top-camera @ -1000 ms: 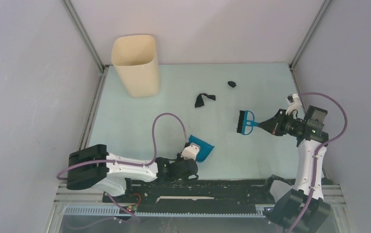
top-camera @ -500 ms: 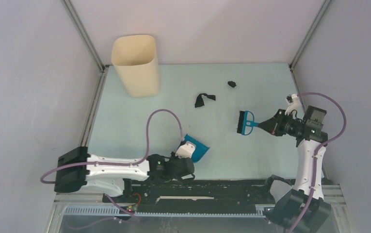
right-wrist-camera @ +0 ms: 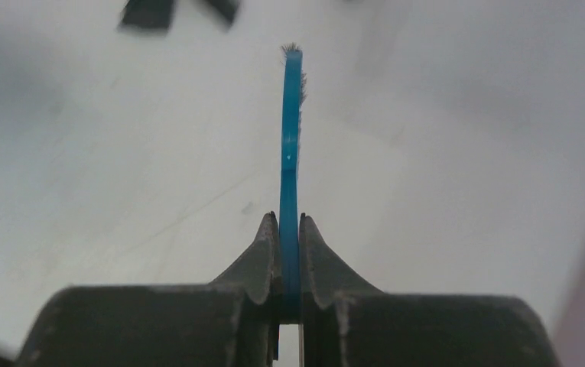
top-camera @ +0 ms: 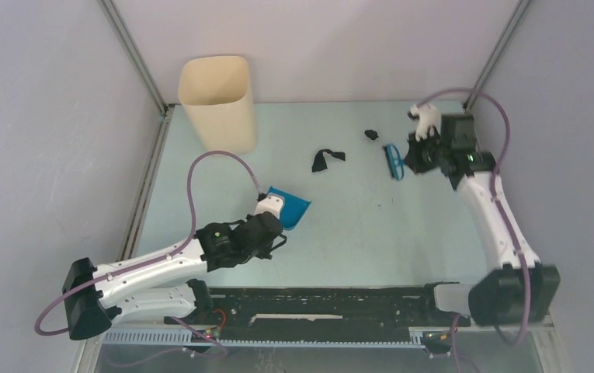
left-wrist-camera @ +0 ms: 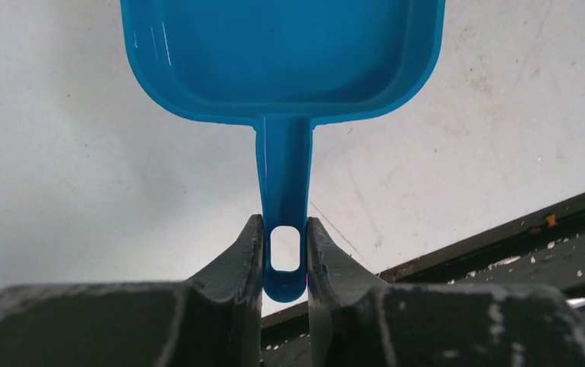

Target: Sweep away the paper scraps from the table

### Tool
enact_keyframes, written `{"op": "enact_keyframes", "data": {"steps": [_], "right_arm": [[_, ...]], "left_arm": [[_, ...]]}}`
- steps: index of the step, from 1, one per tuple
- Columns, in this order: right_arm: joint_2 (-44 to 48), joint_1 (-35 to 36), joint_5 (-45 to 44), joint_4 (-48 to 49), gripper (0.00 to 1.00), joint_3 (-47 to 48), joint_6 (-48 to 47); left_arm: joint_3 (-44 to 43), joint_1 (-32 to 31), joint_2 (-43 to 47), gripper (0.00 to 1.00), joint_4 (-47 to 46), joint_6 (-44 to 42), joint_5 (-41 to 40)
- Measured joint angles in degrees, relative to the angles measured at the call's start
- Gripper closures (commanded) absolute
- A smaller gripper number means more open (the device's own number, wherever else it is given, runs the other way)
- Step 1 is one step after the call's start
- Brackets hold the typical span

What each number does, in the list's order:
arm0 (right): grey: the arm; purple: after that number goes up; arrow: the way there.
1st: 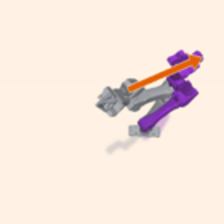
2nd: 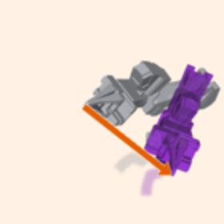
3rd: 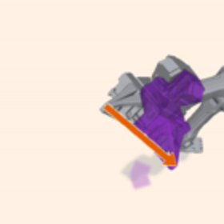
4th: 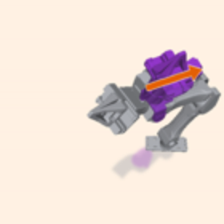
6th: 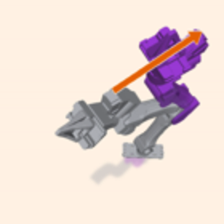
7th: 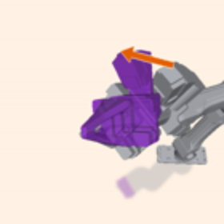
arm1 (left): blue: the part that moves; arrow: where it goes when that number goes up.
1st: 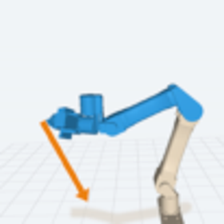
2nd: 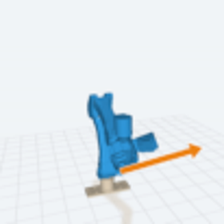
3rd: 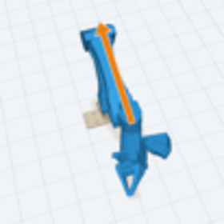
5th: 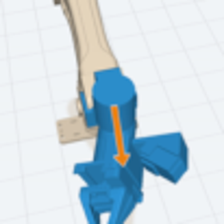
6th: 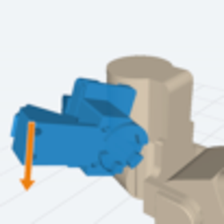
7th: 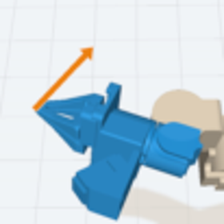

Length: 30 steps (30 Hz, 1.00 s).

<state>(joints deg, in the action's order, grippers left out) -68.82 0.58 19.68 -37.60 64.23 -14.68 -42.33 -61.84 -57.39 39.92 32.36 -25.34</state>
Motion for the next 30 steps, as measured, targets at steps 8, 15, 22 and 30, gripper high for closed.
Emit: {"op": "enact_keyframes", "data": {"steps": [8,15,22,30], "right_arm": [[-33.8,8.9,-24.1,1.9,1.0,40.9,-15.4],[-58.2,12.7,-37.4,3.6,1.0,55.3,-31.2],[-71.7,14.4,-41.6,4.1,1.0,67.2,-42.2],[-70.7,17.3,-39.0,3.0,1.0,61.2,-44.8]], "left_arm": [[-0.5,3.7,0.4,1.0,2.8,-5.1,3.2],[0.7,5.9,-0.8,1.0,2.2,-7.2,7.8],[0.7,7.3,-3.6,1.0,1.3,-8.5,11.5],[0.7,9.1,-5.2,1.0,1.2,-9.0,14.1]]}}
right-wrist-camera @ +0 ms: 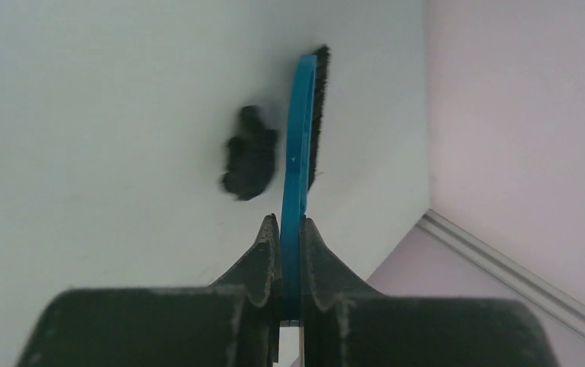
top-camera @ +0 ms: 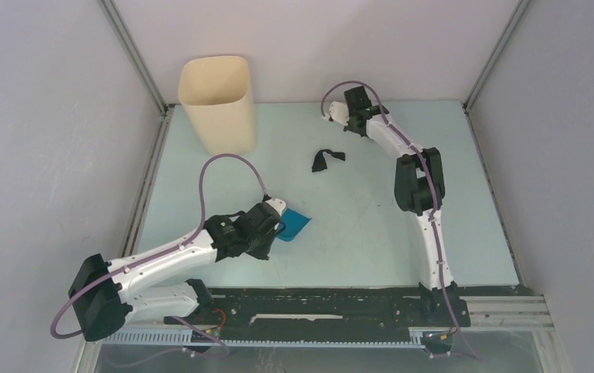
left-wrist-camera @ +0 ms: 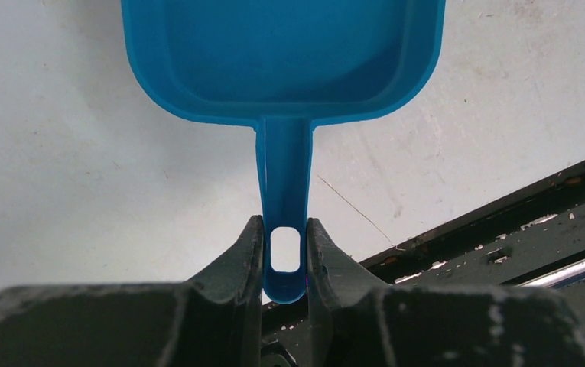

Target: Sweep away the paper scraps from the table

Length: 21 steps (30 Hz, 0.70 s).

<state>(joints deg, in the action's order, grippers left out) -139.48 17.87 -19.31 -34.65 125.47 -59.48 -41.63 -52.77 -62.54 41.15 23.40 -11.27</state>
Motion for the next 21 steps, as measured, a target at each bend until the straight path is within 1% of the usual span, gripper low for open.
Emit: {"op": "enact_keyframes", "data": {"steps": [3,7,13,15,18,21], "right_arm": [[3.0,2.1,0.6,-1.7,1.0,-5.8,1.0],[10.3,4.7,3.0,-5.7,1.0,-12.7,4.3],[26.6,8.2,17.0,-20.8,1.0,-23.2,11.5],[30.7,8.9,21.7,-25.3,1.0,-25.6,13.7],[35.5,9.5,27.4,-30.7,1.0,-28.7,16.7],[38.0,8.9,29.8,-32.9,1.0,-28.9,18.8]], "left_arm": [[0.0,0.3,0.0,1.0,-0.1,0.0,0.4],[0.0,0.4,0.0,1.0,-0.1,0.0,0.8],[0.0,0.4,0.7,1.0,-0.2,-0.1,1.0],[0.0,0.4,1.1,1.0,-0.2,-0.1,0.9],[0.0,0.5,1.7,1.0,-0.3,-0.1,1.0],[0.0,0.5,1.7,1.0,-0.3,-0.2,1.2]]}}
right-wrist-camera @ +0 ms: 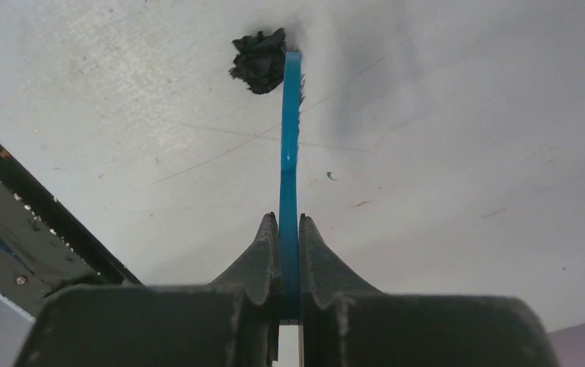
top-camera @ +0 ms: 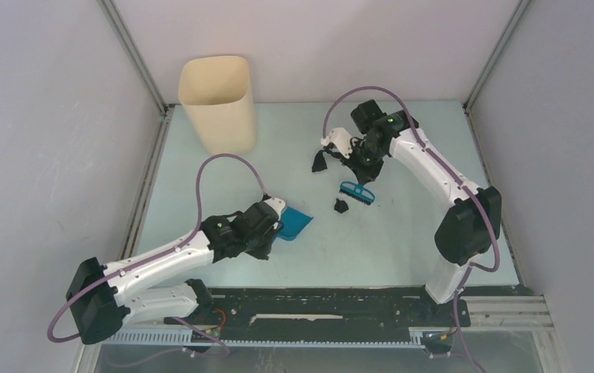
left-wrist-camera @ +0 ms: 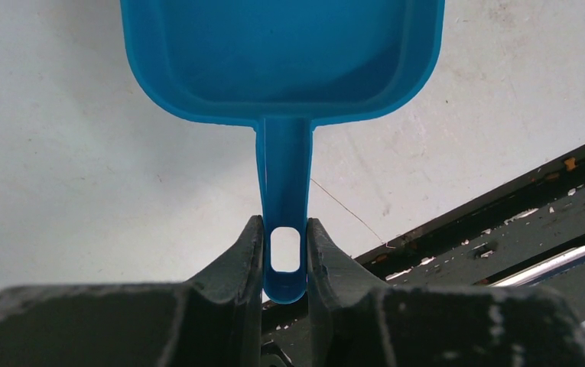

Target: Sweep away the paper scraps from the table

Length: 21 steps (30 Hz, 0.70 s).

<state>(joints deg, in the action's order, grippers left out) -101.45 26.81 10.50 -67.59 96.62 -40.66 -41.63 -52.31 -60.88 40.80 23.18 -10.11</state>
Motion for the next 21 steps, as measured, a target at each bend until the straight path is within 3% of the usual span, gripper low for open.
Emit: {"op": "enact_keyframes", "data": {"steps": [4,8,14,21], "right_arm": [[0.1,-1.1,-1.9,0.1,1.0,4.5,0.8],[-2.7,-0.7,-9.2,6.7,1.0,12.0,-2.2],[-13.6,1.4,-14.6,22.7,1.0,20.4,-12.7],[-25.7,4.0,-13.4,33.9,1.0,21.1,-25.2]], "left_arm": [[0.0,0.0,-1.0,1.0,-0.3,-0.6,1.4],[0.0,0.0,-1.9,1.0,-0.6,-0.8,2.9],[0.0,0.0,-2.0,1.0,-0.9,-0.8,3.5],[0.1,0.0,-3.0,1.0,-1.3,-1.2,4.8]]}}
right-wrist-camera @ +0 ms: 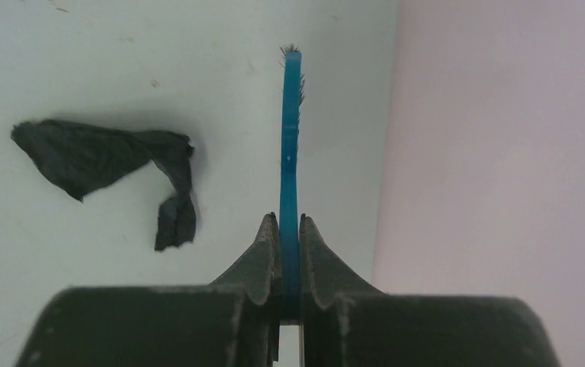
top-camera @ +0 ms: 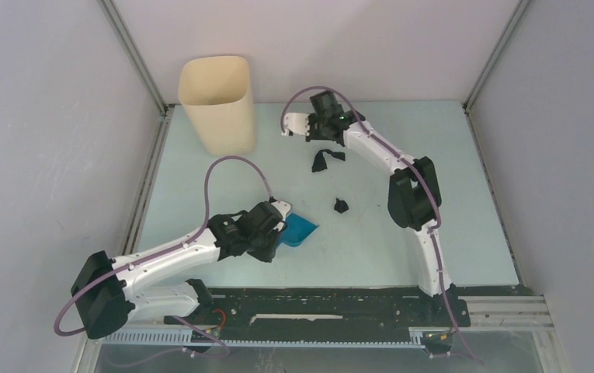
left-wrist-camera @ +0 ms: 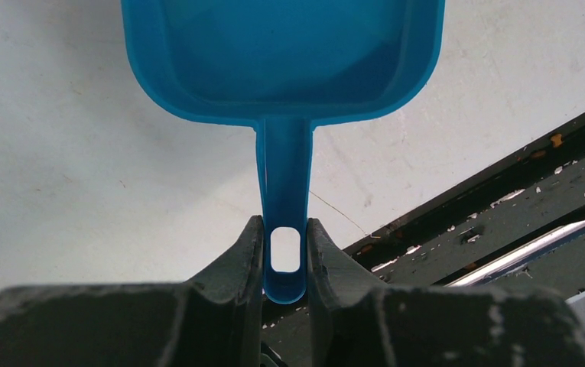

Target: Sweep away the paper scraps from the table

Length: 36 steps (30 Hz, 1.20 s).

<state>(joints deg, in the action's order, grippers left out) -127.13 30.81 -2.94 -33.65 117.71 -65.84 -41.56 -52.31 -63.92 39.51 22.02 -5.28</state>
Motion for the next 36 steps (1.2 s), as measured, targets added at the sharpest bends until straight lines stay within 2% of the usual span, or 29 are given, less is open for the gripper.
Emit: {"op": "enact_keyframes", "data": {"steps": [6,9,12,17,22,24,27,30,36], "right_arm": [[-1.6,1.9,1.0,0.7,1.0,-4.6,-6.7],[1.9,2.6,0.8,0.3,1.0,-12.5,-8.3],[8.9,3.5,-0.1,-0.3,1.0,-22.3,-8.9],[25.4,6.8,0.0,-5.5,1.0,-37.8,-6.4],[38.4,9.6,1.7,-11.5,1.0,-48.7,-3.2],[41.4,7.5,2.6,-13.4,1.0,-49.7,-2.1],[43.6,0.3,4.8,-13.8,1.0,-48.3,0.8],[44.0,-8.1,6.0,-12.6,1.0,-44.1,5.3],[38.5,-16.5,5.9,-14.8,1.0,-31.1,19.1]], "left_arm": [[0.1,0.0,-0.2,1.0,-0.1,-0.1,0.9],[0.5,0.0,-0.2,1.0,-0.5,-0.1,1.4],[0.6,0.0,-0.1,1.0,-0.8,-0.1,2.2],[0.7,0.0,1.1,1.0,-1.5,-0.7,4.0],[1.3,-0.2,3.0,1.0,-2.3,-1.6,6.2],[1.4,-0.7,2.9,1.0,-2.4,-1.7,7.1],[1.4,-2.3,2.8,1.0,-2.5,-2.2,8.0],[0.0,-5.1,1.6,1.0,-0.9,-2.1,8.0],[-9.9,-9.7,-5.3,1.0,7.0,-2.1,7.5]]}}
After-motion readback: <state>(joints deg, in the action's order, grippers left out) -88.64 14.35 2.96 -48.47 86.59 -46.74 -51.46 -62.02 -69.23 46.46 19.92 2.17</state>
